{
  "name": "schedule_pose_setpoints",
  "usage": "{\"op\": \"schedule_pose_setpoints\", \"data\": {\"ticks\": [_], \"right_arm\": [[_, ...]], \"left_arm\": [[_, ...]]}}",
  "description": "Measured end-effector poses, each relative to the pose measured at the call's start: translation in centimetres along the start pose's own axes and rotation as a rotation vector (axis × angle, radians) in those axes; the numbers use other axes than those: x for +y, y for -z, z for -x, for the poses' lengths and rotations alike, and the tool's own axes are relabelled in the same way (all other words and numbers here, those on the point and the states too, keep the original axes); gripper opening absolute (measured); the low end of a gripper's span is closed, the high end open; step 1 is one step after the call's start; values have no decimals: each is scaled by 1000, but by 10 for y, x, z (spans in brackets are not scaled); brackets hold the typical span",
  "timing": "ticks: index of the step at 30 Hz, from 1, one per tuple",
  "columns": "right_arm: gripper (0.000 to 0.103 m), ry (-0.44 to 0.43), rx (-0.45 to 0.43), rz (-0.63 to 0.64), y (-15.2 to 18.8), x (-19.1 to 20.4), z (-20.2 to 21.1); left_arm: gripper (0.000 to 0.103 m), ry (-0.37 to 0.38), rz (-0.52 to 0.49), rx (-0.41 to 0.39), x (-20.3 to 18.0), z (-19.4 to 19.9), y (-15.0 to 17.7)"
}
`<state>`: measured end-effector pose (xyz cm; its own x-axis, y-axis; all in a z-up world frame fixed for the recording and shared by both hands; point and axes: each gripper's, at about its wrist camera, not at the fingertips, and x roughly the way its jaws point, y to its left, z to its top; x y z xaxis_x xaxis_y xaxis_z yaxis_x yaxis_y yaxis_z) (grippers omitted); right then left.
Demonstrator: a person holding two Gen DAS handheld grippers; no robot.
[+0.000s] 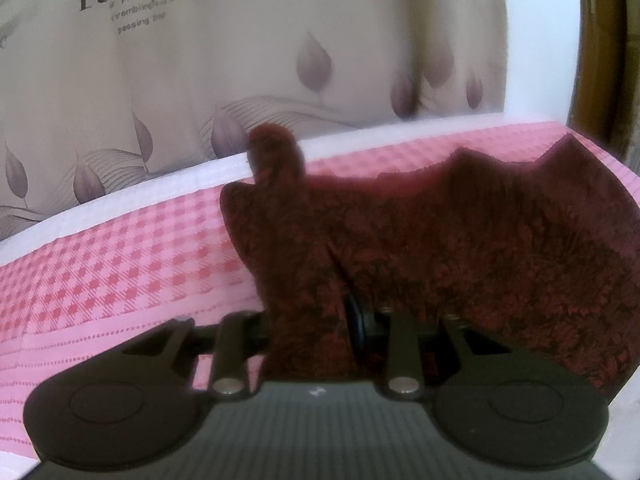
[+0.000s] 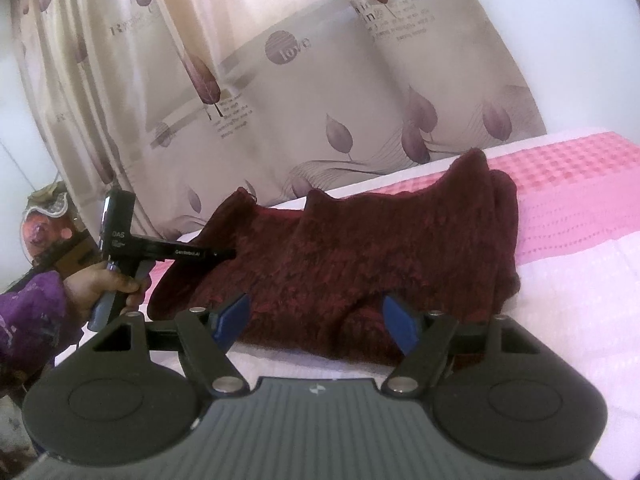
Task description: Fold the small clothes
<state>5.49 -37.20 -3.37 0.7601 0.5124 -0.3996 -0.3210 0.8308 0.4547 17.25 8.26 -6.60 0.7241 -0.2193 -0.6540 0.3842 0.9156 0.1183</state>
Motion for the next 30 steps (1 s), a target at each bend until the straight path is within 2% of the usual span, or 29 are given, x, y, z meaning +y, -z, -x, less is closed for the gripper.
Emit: {"op": "schedule_pose_setpoints", "data": {"ticks": [6, 8, 12, 16, 19, 24, 26, 28, 29, 30], "right_arm": [[74, 0, 4, -30, 4, -7, 1], [74, 3, 4, -40, 4, -10, 1], [74, 32, -7, -38, 3, -17, 6], [74, 108, -16, -78, 4, -42, 16], [74, 161, 19, -74, 9, -58, 20], [75, 147, 32, -68, 14, -67, 18], [70, 121, 59, -33, 12, -66, 8], [46, 114, 114, 9, 9, -62, -5], [44, 126, 141, 32, 9, -60, -10], [34, 126, 153, 59, 9, -58, -11]], "left_arm": [[31, 9, 6, 3, 3, -2, 0], [31, 41, 60, 10, 12, -3, 0], [32, 151, 242, 17, 46, -8, 6], [32, 179, 253, 5, 51, -10, 12], [33, 202, 285, 6, 57, -13, 14], [38, 256, 367, 6, 72, -18, 22], [39, 253, 366, 0, 71, -18, 23], [43, 243, 363, -3, 70, -18, 22], [45, 238, 362, -4, 70, -18, 22], [48, 235, 361, -4, 71, -19, 23]]}}
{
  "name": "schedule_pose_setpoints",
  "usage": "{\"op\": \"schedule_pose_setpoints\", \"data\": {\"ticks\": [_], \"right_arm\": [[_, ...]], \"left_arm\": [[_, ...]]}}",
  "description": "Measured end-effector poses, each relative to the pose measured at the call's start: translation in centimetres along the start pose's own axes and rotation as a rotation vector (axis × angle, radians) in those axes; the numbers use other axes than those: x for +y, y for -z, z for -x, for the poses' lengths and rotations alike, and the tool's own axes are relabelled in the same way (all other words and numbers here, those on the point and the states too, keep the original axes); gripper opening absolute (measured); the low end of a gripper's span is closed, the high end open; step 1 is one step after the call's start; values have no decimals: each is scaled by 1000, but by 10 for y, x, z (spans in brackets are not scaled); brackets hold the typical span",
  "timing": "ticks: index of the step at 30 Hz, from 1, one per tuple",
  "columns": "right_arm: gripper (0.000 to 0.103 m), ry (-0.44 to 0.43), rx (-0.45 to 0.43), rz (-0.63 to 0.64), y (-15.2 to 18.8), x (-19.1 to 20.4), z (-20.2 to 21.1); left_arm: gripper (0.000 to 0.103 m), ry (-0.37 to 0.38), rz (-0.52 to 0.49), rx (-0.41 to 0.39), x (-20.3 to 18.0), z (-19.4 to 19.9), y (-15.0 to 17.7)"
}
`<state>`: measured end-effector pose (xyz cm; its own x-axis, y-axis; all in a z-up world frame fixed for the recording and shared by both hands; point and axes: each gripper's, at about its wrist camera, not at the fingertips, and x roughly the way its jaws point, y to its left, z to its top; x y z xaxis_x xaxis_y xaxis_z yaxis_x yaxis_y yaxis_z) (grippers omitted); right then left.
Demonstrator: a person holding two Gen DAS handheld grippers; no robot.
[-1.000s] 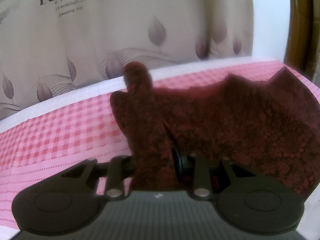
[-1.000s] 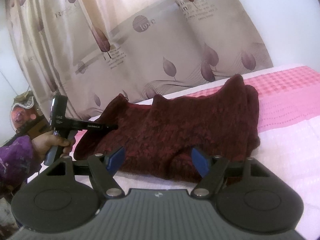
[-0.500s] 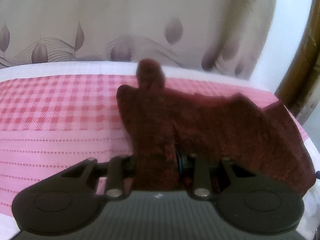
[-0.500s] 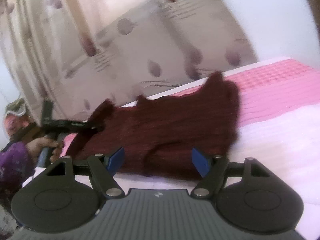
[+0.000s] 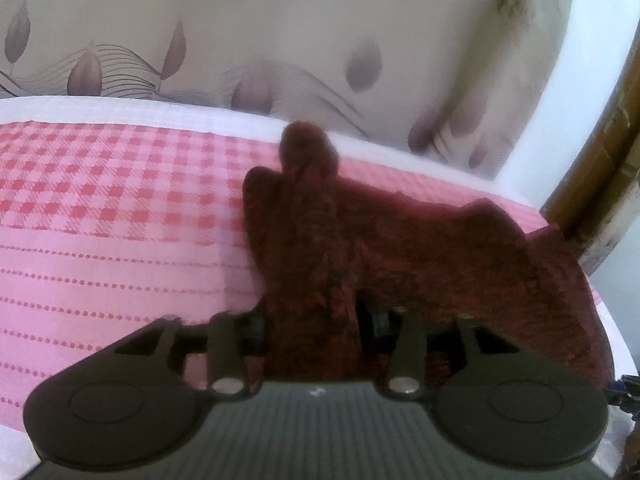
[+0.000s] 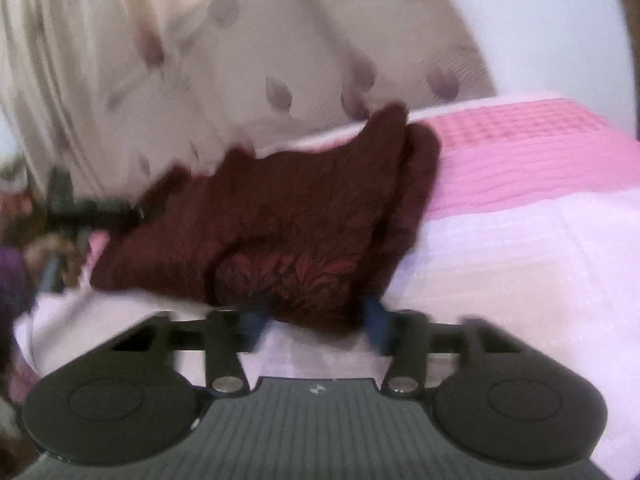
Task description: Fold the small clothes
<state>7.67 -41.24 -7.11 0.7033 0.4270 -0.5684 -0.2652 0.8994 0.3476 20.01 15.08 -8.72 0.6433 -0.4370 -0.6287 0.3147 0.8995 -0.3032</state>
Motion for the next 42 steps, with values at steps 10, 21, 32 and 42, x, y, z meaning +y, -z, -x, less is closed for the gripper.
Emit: {"op": "schedule_pose_setpoints", "data": {"ticks": [10, 21, 32, 42], "right_arm": [[14, 63, 149, 310, -39, -2, 18], [27, -34, 84, 64, -32, -29, 26], [18, -58, 105, 161, -42, -4, -5], [9, -5, 194, 264, -42, -14, 1]], "left_arm": [[59, 8, -16, -18, 7, -1, 3], [59, -12, -36, -30, 1, 1, 5], [60, 8, -8, -62, 7, 2, 10], [63, 28, 5, -82, 10, 3, 13]]}}
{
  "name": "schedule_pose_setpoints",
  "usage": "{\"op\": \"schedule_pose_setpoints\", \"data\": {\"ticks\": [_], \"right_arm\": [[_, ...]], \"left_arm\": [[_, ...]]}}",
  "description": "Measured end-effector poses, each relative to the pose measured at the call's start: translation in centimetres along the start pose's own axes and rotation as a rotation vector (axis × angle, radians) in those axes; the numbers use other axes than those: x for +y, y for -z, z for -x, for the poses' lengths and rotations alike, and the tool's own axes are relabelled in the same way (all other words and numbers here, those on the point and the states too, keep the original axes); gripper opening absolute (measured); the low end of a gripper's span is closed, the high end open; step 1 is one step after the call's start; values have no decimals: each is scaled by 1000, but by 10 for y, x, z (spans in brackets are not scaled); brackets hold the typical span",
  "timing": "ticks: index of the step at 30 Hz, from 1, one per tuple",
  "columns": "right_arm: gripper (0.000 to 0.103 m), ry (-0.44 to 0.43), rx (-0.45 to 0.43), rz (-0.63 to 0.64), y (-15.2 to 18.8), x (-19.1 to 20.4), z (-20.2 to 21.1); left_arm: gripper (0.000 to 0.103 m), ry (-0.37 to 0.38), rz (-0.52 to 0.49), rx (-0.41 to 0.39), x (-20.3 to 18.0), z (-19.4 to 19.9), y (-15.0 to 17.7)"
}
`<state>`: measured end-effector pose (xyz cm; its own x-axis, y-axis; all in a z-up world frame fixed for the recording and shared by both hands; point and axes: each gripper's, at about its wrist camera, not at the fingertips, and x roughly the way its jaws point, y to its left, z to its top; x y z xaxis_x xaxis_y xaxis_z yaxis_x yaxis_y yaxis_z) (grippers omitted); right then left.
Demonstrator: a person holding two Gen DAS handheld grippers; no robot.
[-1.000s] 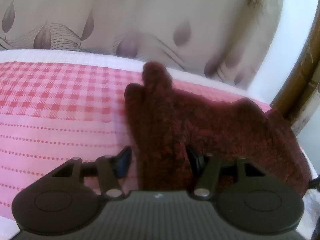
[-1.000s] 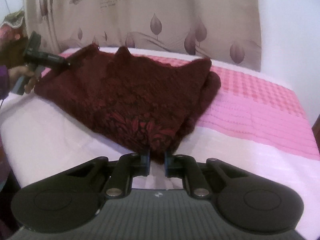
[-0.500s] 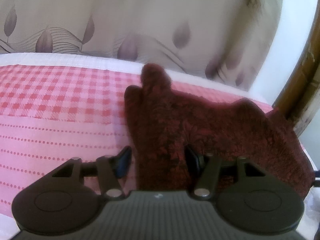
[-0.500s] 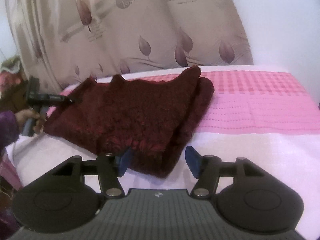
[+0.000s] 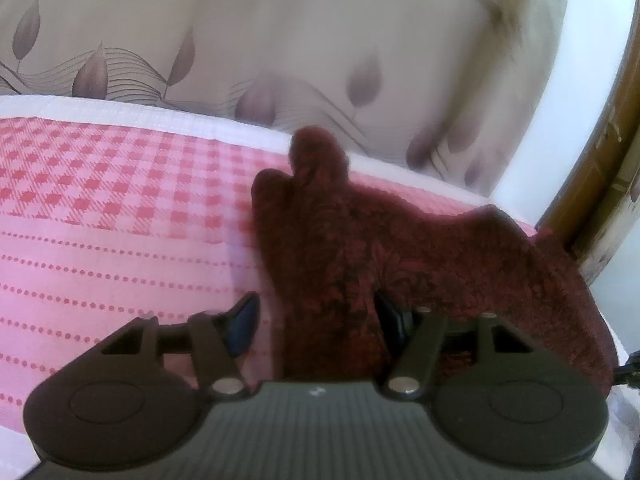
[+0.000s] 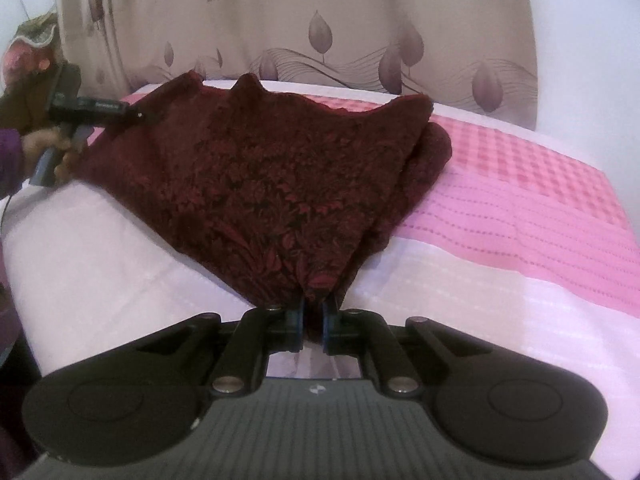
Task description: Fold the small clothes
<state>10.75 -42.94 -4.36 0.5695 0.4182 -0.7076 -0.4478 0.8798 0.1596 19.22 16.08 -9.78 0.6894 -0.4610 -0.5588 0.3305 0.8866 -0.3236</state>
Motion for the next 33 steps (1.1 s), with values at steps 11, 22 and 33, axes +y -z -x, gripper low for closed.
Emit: {"op": "schedule_pose_setpoints", "data": {"ticks": [11, 22, 33], "right_arm": [[61, 7, -292, -141, -31, 8, 31], [72, 155, -128, 13, -74, 26, -98], [89, 90, -164, -23, -63, 21, -100]], "left_arm": [[68, 29, 69, 50, 8, -3, -6], [75, 104, 68, 119, 19, -18, -25], [31, 165, 106, 101, 8, -18, -27]]}}
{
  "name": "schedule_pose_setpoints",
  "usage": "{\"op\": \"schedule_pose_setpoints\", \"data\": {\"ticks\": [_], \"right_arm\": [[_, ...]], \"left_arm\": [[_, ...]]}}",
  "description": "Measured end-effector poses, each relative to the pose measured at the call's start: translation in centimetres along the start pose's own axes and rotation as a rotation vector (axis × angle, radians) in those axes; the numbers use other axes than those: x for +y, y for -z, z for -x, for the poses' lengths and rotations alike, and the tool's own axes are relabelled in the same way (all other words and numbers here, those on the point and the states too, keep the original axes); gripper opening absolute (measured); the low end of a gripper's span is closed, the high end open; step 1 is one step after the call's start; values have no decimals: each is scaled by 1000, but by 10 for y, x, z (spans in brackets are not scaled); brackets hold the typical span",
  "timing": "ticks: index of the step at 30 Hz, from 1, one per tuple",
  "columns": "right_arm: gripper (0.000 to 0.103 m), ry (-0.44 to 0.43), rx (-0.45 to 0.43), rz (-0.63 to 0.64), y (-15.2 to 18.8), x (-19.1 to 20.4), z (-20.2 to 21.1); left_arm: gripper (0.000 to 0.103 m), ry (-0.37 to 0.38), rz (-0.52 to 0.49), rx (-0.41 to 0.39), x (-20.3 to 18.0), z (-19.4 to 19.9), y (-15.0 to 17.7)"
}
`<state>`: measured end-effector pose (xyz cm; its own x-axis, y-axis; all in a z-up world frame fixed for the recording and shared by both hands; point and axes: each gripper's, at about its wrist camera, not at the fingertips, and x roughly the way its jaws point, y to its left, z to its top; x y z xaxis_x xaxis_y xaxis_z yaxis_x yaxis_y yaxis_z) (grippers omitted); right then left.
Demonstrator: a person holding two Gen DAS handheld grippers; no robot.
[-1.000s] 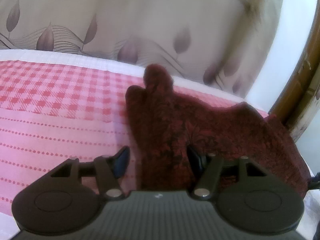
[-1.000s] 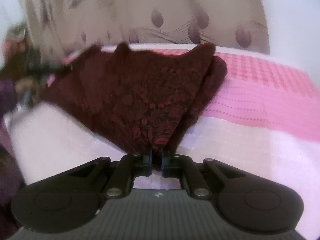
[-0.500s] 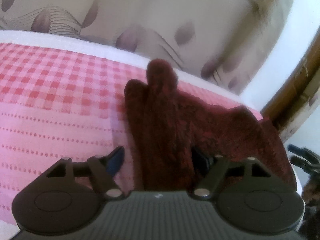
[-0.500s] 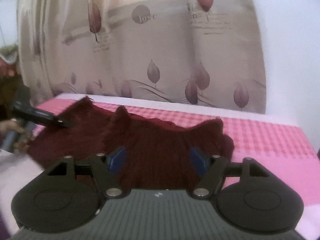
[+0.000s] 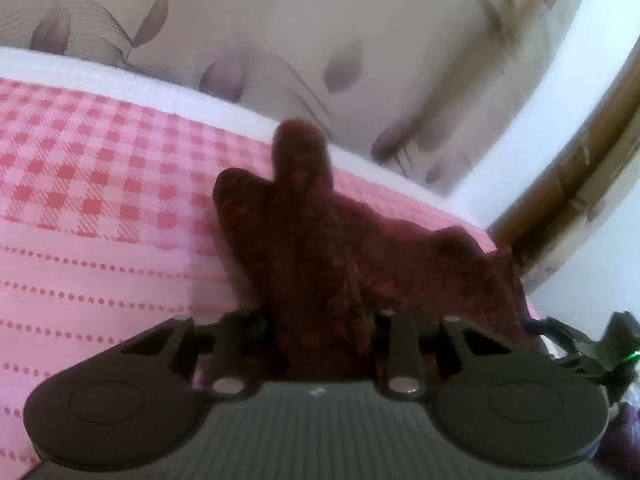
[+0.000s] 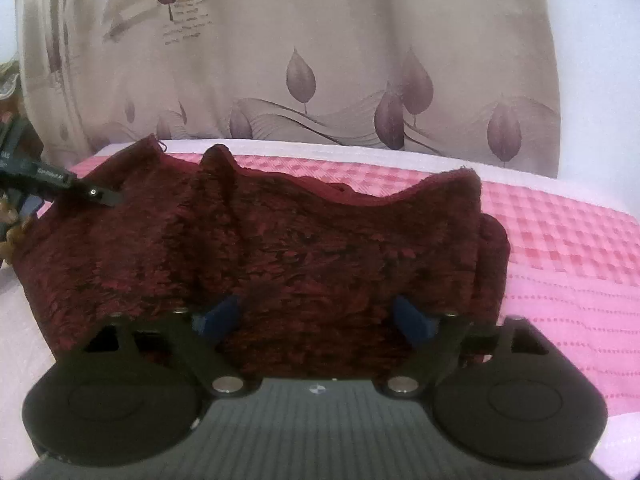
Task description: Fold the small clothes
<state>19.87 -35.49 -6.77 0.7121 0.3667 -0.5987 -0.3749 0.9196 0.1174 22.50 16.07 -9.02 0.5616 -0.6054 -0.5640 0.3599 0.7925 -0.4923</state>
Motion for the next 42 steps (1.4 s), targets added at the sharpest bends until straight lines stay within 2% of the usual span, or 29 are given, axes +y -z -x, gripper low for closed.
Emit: {"op": "schedule_pose_setpoints", "data": {"ticks": [3, 5, 7, 11, 15, 17, 20, 25, 30, 32, 33, 34, 35, 36, 38, 39, 40, 42], "right_arm": [[89, 16, -32, -31, -3, 4, 10], [89, -4, -86, -84, -5, 1, 23], [89, -27, -153, -144, -8, -2, 39], [90, -165, -233, -276, -19, -7, 64], [91, -343, -246, -431, -33, -6, 74], [91, -429, -219, -497, -40, -4, 73], [91, -484, -161, -585, -45, 1, 73], [89, -442, -13, -669, -41, -4, 58], [85, -456, 48, -680, -43, -4, 37], [79, -436, 58, -632, -51, 2, 30], [72, -409, 60, -613, -54, 4, 27], [56, -401, 68, -596, -59, 5, 23], [46, -394, 85, -579, -63, 6, 17], [32, -370, 94, -563, -66, 6, 16], [27, -338, 94, -501, -72, 9, 10], [23, -324, 89, -471, -74, 10, 10], [21, -316, 78, -438, -75, 10, 10], [20, -324, 64, -414, -77, 4, 11]], "left_arm": [[29, -82, 7, -10, -26, 3, -3], [28, -133, -14, -28, -48, 7, -4], [28, -143, -26, -56, -70, 12, -4], [28, -175, -87, -130, -120, 19, 2], [28, -228, -231, -191, -177, 10, 29], [28, -244, -320, -194, -203, 1, 47], [28, -277, -434, -220, -232, -13, 70], [28, -342, -566, -263, -253, -32, 98], [28, -395, -699, -285, -261, -42, 118], [28, -405, -724, -288, -271, -43, 126], [28, -405, -729, -290, -272, -43, 128], [28, -410, -739, -296, -272, -44, 129], [28, -414, -753, -299, -273, -46, 128], [28, -415, -768, -299, -275, -49, 129], [31, -414, -802, -305, -280, -49, 131], [37, -411, -805, -304, -280, -47, 131], [43, -394, -789, -300, -279, -41, 129], [47, -324, -741, -326, -280, -17, 130]]}}
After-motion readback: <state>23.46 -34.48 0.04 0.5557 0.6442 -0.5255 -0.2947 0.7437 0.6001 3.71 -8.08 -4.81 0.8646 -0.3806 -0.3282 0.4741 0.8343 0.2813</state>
